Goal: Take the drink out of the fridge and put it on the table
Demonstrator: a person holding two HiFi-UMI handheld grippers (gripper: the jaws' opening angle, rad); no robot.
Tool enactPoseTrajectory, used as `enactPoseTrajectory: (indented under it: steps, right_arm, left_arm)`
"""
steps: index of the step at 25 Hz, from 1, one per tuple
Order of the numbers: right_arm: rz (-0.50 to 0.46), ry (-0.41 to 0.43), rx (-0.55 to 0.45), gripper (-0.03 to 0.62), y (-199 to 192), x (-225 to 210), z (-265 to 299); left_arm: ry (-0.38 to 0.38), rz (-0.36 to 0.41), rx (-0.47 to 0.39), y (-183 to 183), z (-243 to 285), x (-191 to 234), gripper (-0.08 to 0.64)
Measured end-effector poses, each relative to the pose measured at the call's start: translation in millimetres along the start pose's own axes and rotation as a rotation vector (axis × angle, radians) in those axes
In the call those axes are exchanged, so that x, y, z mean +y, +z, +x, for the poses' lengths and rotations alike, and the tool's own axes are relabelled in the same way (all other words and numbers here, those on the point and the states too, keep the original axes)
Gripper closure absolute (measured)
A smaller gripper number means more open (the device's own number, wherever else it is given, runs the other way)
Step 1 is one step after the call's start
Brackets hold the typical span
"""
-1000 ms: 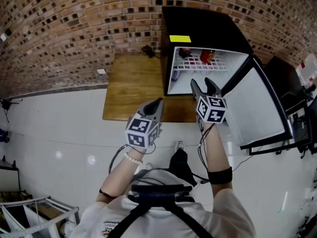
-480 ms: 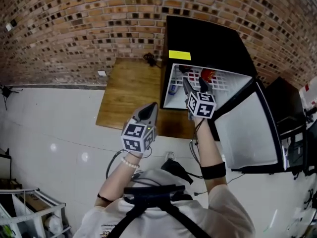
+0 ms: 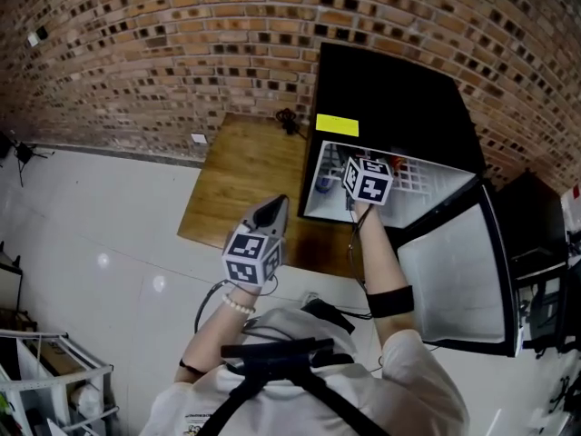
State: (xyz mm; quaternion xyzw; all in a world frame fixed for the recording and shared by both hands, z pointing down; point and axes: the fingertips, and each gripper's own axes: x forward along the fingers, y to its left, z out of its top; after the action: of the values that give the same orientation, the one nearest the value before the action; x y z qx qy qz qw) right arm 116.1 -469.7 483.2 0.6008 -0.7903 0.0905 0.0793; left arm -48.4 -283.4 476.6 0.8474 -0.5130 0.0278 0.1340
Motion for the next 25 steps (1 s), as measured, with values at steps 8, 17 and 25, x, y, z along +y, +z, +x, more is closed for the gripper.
enactPoseTrajectory:
  steps: [8,17,25]
  right_arm:
    - [-0.017,-0.009,0.009,0.219,3.7,-9.9,37.0]
    - [-0.050,-0.001,0.007,0.261,4.9,-8.7,45.9]
    - [-0.033,0.003,0.026,0.265,1.5,-2.3,18.9]
  left_arm:
    - [0.038,0.000,0.004,1.3,7.0,14.8,0.559]
    - [0.047,-0.011,0.016,0.3,9.3,20.9,0.558]
    - [0.025,-0.016,0.017,0.0,2.8,18.5,0.560]
